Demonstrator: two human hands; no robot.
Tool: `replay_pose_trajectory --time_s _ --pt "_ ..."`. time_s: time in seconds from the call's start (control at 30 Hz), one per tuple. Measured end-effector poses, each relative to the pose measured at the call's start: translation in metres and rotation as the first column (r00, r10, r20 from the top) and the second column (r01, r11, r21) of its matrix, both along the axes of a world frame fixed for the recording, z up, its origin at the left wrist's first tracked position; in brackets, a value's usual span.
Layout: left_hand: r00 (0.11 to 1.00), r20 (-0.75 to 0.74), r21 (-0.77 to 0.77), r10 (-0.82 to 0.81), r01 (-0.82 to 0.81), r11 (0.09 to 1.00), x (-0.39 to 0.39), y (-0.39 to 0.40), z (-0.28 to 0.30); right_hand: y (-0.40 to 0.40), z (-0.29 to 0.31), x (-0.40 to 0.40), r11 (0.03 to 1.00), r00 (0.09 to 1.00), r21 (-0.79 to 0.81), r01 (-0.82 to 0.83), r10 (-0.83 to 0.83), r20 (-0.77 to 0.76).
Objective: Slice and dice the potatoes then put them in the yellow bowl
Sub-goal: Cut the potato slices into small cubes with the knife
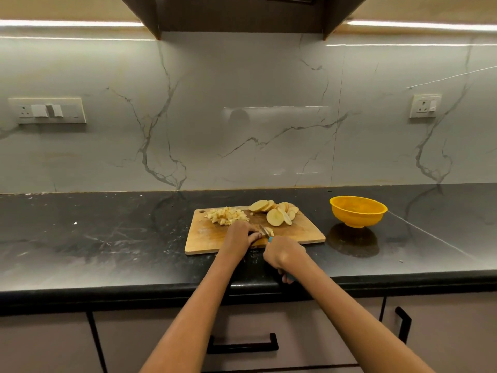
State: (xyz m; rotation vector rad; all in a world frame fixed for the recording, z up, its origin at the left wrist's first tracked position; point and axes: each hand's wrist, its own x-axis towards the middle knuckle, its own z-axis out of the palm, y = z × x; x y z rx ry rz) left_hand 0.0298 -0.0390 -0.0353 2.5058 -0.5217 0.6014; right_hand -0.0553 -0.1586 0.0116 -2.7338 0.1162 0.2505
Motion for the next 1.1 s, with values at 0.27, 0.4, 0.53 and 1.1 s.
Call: replay_pose_trajectory --time_s 0.27,0.4,0.53,1.1 --pt "1.000 0.026 0.031 0.010 -0.010 0.999 -0.006 -0.002 0.000 -0.005 -0.014 -0.005 0.951 0.967 -0.298 -0.086 0.151 0.204" --pt "1.000 0.015 0.029 0.023 -0.024 0.999 -0.005 -0.001 -0.001 -0.015 -0.019 -0.011 0.959 0.952 -0.276 -0.055 0.134 0.276" --pt "0.999 0.030 0.000 0.040 -0.040 0.999 -0.005 -0.003 -0.003 -0.017 -0.018 -0.004 1.000 0.964 -0.005 0.000 0.002 0.266" --pt "0.997 -0.011 0.063 0.074 -0.073 0.995 -0.007 0.001 0.004 0.005 0.004 -0.001 0.995 0.999 0.096 0.007 -0.004 -0.032"
